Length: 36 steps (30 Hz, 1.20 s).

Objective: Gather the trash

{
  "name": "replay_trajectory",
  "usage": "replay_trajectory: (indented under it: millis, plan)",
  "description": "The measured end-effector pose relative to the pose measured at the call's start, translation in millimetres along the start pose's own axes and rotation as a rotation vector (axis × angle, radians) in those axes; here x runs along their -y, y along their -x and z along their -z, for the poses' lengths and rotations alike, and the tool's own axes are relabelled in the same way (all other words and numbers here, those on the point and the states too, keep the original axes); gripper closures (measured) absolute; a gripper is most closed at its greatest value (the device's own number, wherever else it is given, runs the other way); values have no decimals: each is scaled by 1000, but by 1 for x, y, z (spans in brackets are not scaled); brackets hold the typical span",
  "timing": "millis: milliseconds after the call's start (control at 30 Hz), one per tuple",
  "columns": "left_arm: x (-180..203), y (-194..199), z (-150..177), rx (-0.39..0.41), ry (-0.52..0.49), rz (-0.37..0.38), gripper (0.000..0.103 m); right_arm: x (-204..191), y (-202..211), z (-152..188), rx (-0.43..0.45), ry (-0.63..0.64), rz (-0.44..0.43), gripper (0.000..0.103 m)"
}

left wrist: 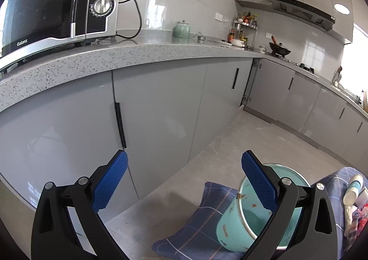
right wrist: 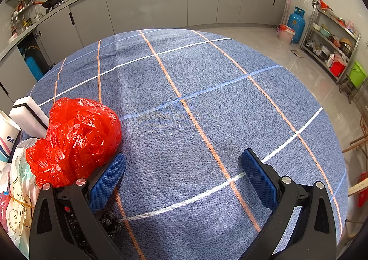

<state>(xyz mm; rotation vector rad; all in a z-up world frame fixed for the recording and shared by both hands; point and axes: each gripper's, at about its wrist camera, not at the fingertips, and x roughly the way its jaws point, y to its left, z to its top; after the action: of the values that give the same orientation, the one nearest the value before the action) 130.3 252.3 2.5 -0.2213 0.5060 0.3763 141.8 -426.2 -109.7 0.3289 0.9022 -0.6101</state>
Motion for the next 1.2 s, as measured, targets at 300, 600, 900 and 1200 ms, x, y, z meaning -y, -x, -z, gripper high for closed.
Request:
replay_trajectory:
  millis: [300, 600, 900, 1200]
  plan:
    - [42, 41, 2, 70, -104, 133, 6, 0, 0, 0, 0, 0, 0, 4]
    - [127, 91, 34, 51, -253, 319, 6, 0, 0, 0, 0, 0, 0, 4]
    - [162, 117, 60, 41, -288, 396, 6, 0, 0, 0, 0, 0, 0, 4]
    - [212, 121, 93, -12, -370, 493, 6, 0, 0, 0, 0, -1, -1, 4]
